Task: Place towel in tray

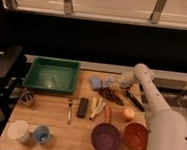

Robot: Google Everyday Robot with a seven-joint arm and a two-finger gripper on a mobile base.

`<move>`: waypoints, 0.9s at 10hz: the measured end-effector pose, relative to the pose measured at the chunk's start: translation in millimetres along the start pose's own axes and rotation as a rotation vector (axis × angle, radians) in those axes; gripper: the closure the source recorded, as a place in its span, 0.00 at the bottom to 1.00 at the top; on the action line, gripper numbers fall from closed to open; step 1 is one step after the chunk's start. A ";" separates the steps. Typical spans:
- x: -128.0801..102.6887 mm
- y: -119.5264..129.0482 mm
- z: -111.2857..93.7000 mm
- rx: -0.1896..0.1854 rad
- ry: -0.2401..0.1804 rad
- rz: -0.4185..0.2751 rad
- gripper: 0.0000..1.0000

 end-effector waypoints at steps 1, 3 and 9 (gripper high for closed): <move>-1.3 1.4 0.1 -0.005 0.002 -0.003 0.83; -6.6 2.0 -7.1 0.000 0.010 -0.008 0.99; -98.4 30.0 -33.6 0.044 0.004 -0.118 1.00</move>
